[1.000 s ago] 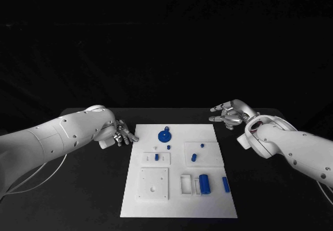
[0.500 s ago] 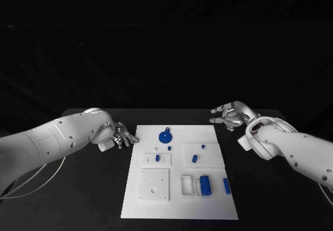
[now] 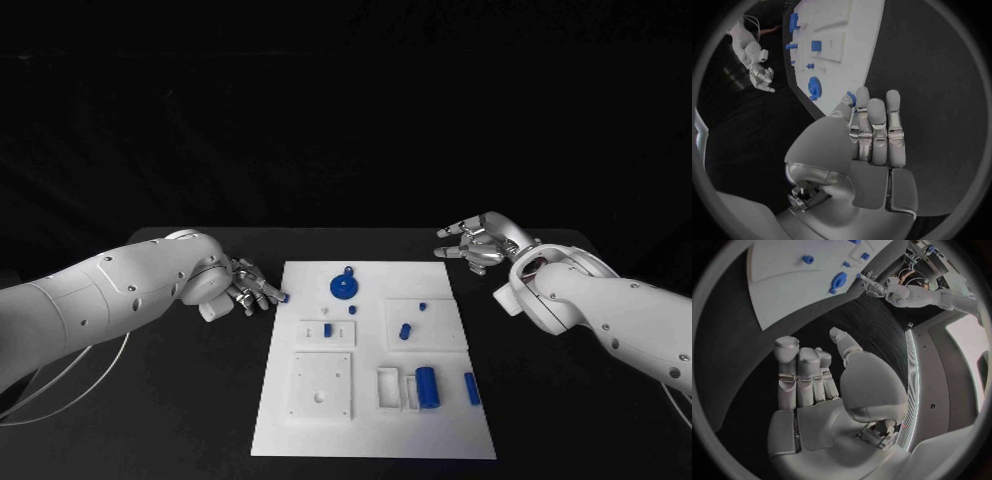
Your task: Assemble the parts on the task board
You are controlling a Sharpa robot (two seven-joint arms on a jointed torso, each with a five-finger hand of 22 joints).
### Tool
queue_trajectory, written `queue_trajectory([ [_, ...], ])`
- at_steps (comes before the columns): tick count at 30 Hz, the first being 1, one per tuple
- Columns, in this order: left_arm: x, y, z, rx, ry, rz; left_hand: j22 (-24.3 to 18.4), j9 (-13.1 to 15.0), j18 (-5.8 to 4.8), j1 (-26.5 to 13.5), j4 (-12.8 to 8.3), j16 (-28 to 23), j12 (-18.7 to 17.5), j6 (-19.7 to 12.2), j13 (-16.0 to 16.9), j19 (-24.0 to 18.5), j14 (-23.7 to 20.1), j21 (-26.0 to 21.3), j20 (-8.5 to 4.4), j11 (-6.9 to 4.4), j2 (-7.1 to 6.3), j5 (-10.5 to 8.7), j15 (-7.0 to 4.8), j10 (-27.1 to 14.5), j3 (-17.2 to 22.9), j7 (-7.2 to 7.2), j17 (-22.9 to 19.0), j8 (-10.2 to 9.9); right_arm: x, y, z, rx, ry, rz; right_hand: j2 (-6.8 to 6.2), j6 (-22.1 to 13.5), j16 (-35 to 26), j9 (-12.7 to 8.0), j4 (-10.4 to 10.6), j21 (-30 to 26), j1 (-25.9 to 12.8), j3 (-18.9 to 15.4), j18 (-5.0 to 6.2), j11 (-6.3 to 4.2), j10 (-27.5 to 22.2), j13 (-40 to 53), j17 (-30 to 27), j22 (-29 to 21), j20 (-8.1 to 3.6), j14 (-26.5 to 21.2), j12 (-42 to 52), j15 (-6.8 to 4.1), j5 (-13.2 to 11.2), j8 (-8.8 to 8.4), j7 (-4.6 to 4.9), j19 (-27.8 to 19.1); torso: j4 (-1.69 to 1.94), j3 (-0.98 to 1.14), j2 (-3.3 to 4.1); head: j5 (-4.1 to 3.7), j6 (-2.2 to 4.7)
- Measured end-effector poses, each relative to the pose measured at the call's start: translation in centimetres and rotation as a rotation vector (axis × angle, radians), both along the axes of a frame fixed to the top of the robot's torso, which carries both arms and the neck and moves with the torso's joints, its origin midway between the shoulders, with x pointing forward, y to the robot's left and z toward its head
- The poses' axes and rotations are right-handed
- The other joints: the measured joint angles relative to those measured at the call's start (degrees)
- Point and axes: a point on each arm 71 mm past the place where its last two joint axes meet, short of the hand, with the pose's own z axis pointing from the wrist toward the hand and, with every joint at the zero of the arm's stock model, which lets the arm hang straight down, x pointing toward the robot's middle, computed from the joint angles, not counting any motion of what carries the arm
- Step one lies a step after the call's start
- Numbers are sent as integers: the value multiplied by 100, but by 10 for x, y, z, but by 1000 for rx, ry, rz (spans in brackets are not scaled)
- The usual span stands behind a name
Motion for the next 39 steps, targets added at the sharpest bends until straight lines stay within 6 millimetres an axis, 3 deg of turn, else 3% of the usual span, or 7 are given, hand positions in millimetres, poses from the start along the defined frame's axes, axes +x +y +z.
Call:
queue_trajectory([
  [1,0,1,1,-6,1,1,0,1,0,-22,-151,0,0,-1,0,0,0,0,0,0,-23,-1,0,0,151,1,0,0,0,0,0,0,0,1,0,0,0,0,0,0,0,0,0,0,0,0,0,0,0,0,0,0,0,0,0,0,0,-1,0,0,3],
  [6,-2,0,4,-33,2,-2,0,47,0,-25,-504,0,0,4,0,-21,1,0,-21,-1,-57,83,0,0,504,-8,0,4,0,2,0,1,0,6,17,5,0,0,0,0,-17,0,0,0,0,0,0,0,0,0,0,0,0,0,5,0,0,0,0,9,14],
  [28,-7,-4,14,-101,-9,-20,-1,58,0,-13,-511,0,-12,18,-13,-21,22,23,-21,-2,-45,51,-22,0,510,-23,5,6,-1,11,0,-7,-2,31,23,48,0,0,0,0,-23,0,0,9,9,7,-1,0,0,0,0,0,0,0,-4,0,-8,-3,0,38,55],
  [30,-8,-4,15,-94,-15,-23,-1,68,0,-208,-332,-56,-60,-10,-27,-21,22,23,-21,-9,-235,-77,-23,7,310,-63,-4,12,-2,11,0,-8,-2,32,23,48,0,0,0,0,-23,0,-1,9,9,7,-1,0,0,0,0,0,0,0,-4,0,-8,-3,1,39,55],
  [33,-9,-5,16,-60,-37,-37,0,10,0,-721,23,-81,-59,-73,-21,-17,23,-5,-17,-23,-534,-100,-23,21,-180,-10,-38,51,-2,11,0,-11,-2,35,23,48,0,0,0,0,-23,0,-1,9,9,7,-1,0,0,0,0,0,0,0,-4,0,-8,-3,2,40,55],
  [39,-9,-8,19,50,-91,-64,3,-67,0,-1148,544,-115,-27,-144,20,64,83,-68,0,-23,-935,-135,-5,21,-939,38,-60,51,-3,13,0,-16,-5,40,23,48,0,0,0,0,-23,0,-1,9,9,7,-1,0,0,0,0,0,0,0,-4,0,-3,-3,5,43,59],
])
